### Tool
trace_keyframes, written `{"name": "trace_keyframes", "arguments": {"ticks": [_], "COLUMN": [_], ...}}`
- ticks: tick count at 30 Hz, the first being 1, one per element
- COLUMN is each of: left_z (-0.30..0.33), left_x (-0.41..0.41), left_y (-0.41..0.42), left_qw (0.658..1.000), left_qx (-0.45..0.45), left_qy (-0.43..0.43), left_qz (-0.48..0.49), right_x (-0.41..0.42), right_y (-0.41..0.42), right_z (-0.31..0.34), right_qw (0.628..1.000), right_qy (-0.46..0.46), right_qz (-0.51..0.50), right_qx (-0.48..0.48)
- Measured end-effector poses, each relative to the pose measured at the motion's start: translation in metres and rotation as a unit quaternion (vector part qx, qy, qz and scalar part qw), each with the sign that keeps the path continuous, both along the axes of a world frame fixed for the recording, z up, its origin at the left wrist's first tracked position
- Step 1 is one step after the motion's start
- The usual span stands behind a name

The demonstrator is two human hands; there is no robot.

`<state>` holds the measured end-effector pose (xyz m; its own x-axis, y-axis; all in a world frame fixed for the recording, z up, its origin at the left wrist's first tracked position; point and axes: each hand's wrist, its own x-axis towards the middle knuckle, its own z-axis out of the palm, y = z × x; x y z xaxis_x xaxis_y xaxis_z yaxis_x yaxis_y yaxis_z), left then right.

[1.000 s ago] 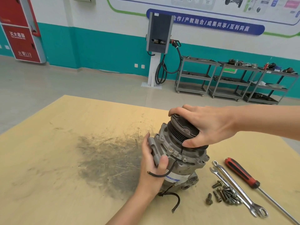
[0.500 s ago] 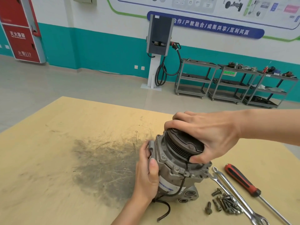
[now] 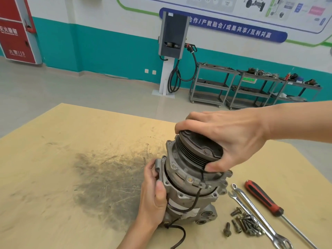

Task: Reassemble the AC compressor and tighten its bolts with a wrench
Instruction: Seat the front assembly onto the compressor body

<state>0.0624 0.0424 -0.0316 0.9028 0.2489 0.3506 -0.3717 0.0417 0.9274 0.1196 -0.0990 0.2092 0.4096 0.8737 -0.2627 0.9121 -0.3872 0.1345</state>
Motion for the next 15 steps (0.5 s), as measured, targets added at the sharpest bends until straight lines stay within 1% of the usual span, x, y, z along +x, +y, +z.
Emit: {"name": "trace_keyframes", "arguments": {"ticks": [4,8,12,15], "left_z": [0.002,0.01,0.019,0.029], "left_x": [-0.005,-0.008,-0.008,-0.007], "left_y": [0.004,0.01,0.017,0.022], "left_qw": [0.999,0.996,0.995,0.991], "left_qx": [0.014,0.049,0.051,0.082], "left_qy": [0.016,0.02,-0.006,-0.029], "left_qz": [-0.025,-0.068,-0.09,-0.104], "right_x": [-0.001,-0.001,0.001,0.001], "right_y": [0.005,0.005,0.004,0.003], "right_z": [-0.007,-0.017,-0.018,-0.018], "right_qw": [1.0,0.999,0.998,0.999], "right_qy": [-0.001,-0.005,-0.008,-0.001], "right_qz": [0.004,0.011,0.018,0.016], "right_qx": [-0.029,-0.05,-0.052,-0.048]}}
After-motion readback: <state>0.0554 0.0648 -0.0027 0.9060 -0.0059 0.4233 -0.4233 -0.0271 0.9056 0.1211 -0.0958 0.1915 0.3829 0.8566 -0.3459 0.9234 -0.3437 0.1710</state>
